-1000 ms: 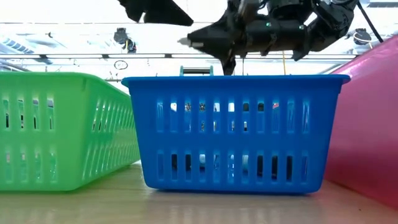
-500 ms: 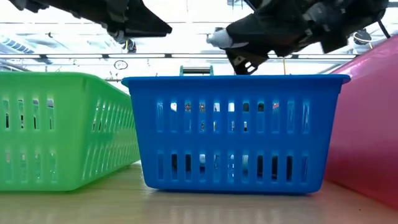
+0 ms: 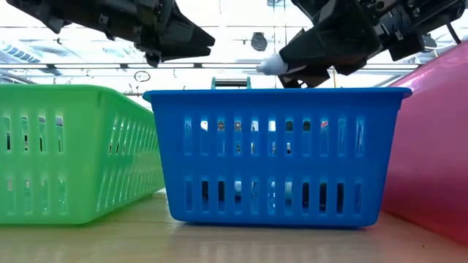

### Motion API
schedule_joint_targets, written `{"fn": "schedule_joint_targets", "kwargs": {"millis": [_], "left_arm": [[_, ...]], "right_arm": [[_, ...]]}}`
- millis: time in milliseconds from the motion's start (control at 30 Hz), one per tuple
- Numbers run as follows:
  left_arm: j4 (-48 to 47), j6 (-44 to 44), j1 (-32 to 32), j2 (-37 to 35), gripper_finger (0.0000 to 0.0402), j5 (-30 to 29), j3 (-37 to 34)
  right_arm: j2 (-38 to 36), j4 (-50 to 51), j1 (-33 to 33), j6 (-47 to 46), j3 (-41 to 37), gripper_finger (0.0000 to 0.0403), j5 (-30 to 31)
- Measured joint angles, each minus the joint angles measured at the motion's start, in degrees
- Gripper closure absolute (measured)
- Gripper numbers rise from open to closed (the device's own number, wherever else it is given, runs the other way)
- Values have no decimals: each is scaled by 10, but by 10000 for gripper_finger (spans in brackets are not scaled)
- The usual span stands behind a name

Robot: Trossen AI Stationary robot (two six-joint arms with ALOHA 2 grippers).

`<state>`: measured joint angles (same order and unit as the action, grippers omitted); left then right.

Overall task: Pick & Place Food Item
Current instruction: Put the green food coloring bottle into the blue bin

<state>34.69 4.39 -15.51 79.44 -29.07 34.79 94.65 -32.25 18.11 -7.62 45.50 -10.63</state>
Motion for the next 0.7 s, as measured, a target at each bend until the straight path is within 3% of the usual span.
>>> {"fn": "schedule_joint_targets", "kwargs": {"millis": [433,700], "left_arm": [[-1,6,6,0,248,11,0],[-6,7,6,1,247,11,0]], "right_arm": [[24,-3,5,-2,17,342,-16],[70,176,6,23,120,342,-15]]}}
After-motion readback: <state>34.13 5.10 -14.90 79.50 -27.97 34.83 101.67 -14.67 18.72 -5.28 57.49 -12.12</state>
